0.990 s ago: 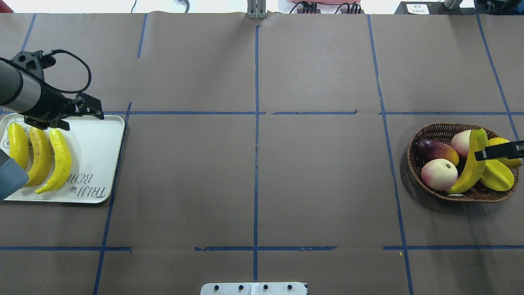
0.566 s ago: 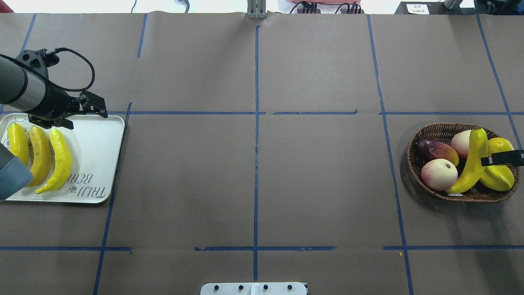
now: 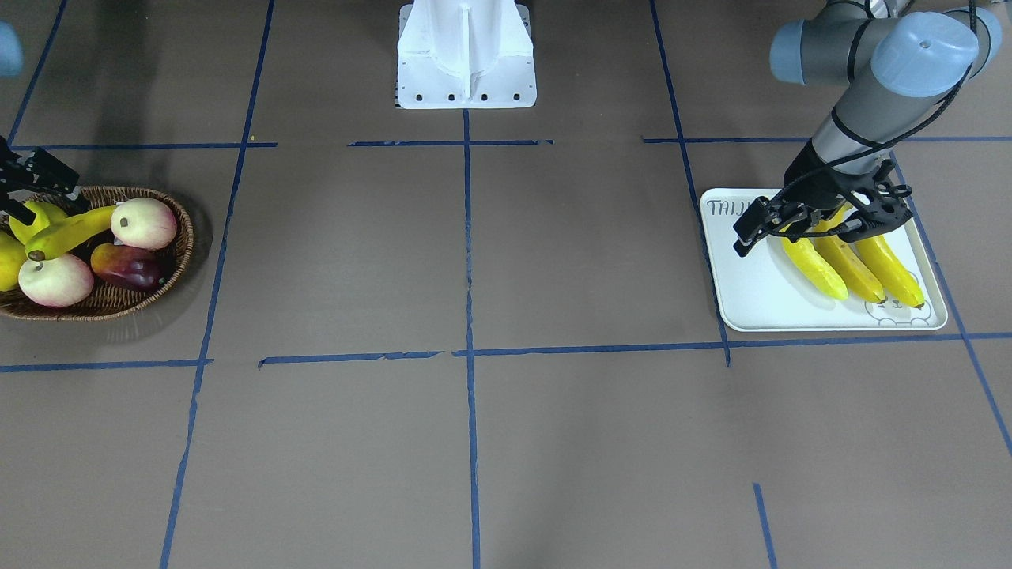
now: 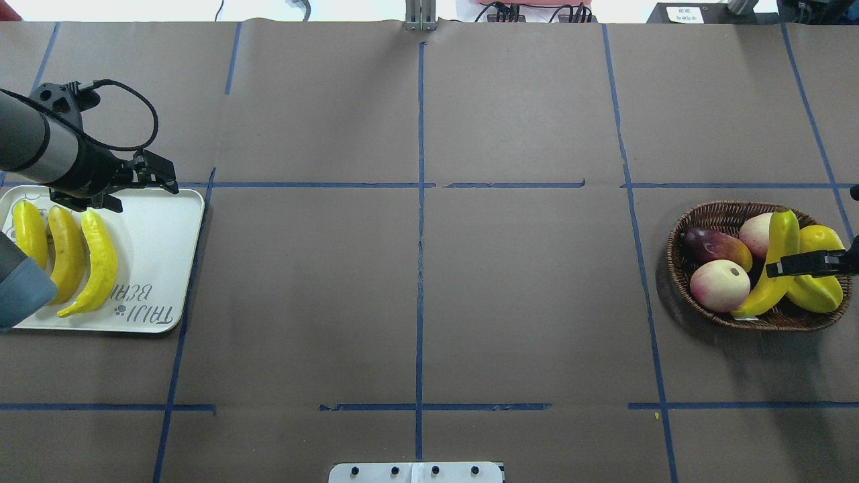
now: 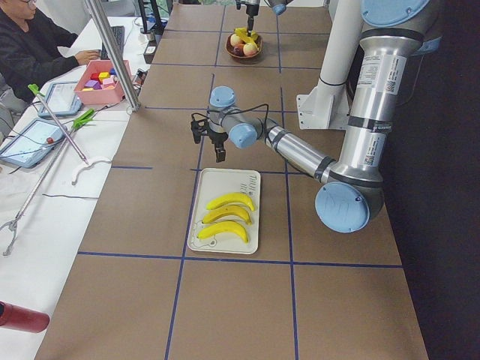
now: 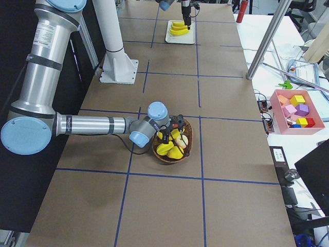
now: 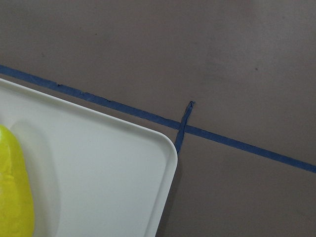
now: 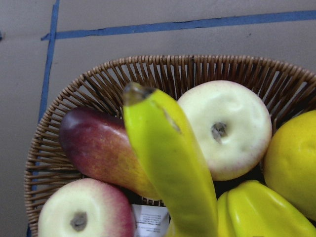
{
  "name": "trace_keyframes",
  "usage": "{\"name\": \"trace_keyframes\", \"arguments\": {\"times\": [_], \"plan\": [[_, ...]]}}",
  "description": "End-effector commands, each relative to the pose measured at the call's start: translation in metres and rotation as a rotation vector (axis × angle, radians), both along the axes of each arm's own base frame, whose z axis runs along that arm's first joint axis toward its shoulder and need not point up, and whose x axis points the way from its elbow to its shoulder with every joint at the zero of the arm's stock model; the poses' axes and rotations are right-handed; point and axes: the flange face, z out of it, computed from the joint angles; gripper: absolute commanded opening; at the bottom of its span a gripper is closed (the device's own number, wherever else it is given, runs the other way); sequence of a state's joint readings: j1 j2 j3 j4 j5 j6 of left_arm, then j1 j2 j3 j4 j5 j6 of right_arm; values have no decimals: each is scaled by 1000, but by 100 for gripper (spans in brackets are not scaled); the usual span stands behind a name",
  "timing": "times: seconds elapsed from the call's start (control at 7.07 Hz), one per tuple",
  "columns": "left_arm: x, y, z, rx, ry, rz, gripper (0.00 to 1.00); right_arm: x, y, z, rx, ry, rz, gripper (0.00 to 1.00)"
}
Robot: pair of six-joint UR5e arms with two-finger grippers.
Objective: Transfer all bananas from basket to plate
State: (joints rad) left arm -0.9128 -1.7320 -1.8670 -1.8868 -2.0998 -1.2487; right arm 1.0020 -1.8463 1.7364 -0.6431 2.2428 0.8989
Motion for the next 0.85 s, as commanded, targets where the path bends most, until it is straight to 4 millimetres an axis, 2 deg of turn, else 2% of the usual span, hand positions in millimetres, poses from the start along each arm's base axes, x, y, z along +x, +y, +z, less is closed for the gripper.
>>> {"name": "trace_keyframes", "arguments": {"times": [0.0,0.42,0.57,0.71], "plan": [[5,3,1,-1,-2,10,100,-10,1,11,-6,17,-19,99],[6,3,2,-1,-2,11,100,-14,-4,15,-8,19,-23,98],[6,3,2,0,-2,12,100,-14,-4,14,-7,18,-23,87],[6,3,2,0,-2,12,100,-14,-4,13,-4,17,-23,56]]}}
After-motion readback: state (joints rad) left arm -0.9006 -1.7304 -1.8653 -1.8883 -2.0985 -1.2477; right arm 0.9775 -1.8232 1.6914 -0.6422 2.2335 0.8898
